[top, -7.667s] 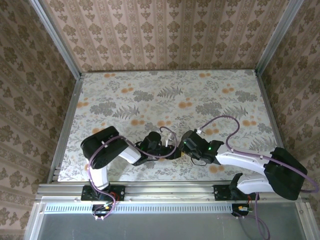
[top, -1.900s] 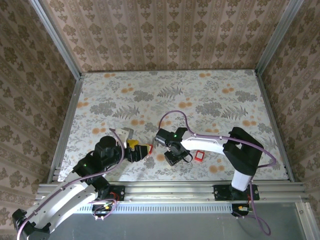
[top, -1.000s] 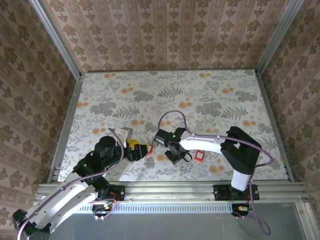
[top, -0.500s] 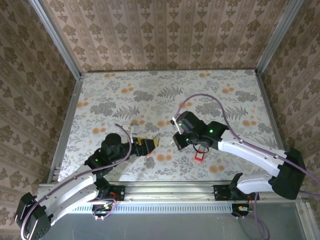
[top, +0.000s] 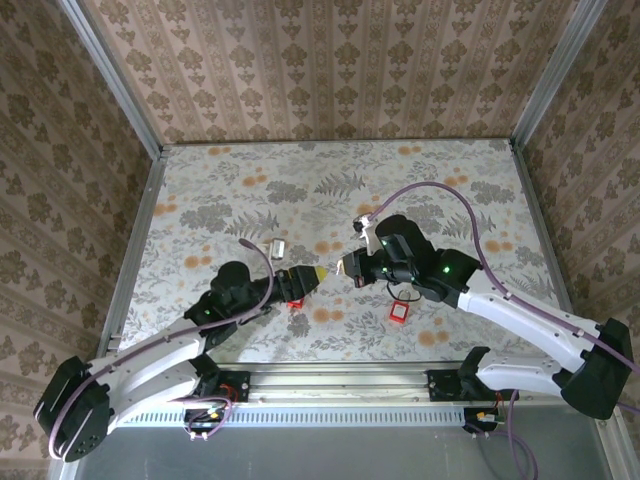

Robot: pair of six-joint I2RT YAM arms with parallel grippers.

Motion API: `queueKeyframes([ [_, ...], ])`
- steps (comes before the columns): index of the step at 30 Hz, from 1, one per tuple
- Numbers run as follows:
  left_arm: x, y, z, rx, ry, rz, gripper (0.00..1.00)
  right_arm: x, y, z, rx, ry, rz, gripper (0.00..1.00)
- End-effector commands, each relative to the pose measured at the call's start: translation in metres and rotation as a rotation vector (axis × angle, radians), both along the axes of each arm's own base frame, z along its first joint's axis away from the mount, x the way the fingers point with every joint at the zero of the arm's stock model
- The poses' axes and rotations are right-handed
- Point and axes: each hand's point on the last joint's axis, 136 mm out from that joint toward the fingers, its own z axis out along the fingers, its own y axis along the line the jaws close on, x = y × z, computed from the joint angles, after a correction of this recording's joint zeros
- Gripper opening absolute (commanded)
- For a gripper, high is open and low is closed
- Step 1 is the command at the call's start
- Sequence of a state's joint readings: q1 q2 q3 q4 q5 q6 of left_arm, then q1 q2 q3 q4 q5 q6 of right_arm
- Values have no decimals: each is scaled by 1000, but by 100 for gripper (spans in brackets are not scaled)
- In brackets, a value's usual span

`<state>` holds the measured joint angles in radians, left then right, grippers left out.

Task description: Unlock with the key

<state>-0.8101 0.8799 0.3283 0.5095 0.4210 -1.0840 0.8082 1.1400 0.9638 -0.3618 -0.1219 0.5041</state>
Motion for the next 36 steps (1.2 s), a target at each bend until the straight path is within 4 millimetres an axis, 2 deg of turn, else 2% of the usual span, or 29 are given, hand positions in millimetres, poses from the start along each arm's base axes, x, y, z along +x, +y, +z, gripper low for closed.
queueKeyframes([
  [1, -3, -9, 52, -156, -44, -29, 82, 8, 8, 14, 102, -14, -38, 3],
  [4, -3, -10, 51, -183, -6, -23, 82, 11, 4, 18, 133, -28, -69, 2],
  [14, 6, -23, 30, -268, 225, 9, 84, 10, 3, 28, 273, -51, -108, 1],
  [22, 15, -39, 29, -371, 341, 12, 85, 9, 3, 24, 302, -53, -113, 0],
  [27, 27, -44, 33, -431, 360, 40, 84, 0, 11, 17, 337, -44, -87, 1],
  [30, 33, -49, 37, -463, 373, 47, 81, -6, 14, 13, 358, -42, -76, 0],
  [36, 43, -52, 33, -462, 381, 66, 59, -18, 11, 7, 369, -39, -66, 0],
])
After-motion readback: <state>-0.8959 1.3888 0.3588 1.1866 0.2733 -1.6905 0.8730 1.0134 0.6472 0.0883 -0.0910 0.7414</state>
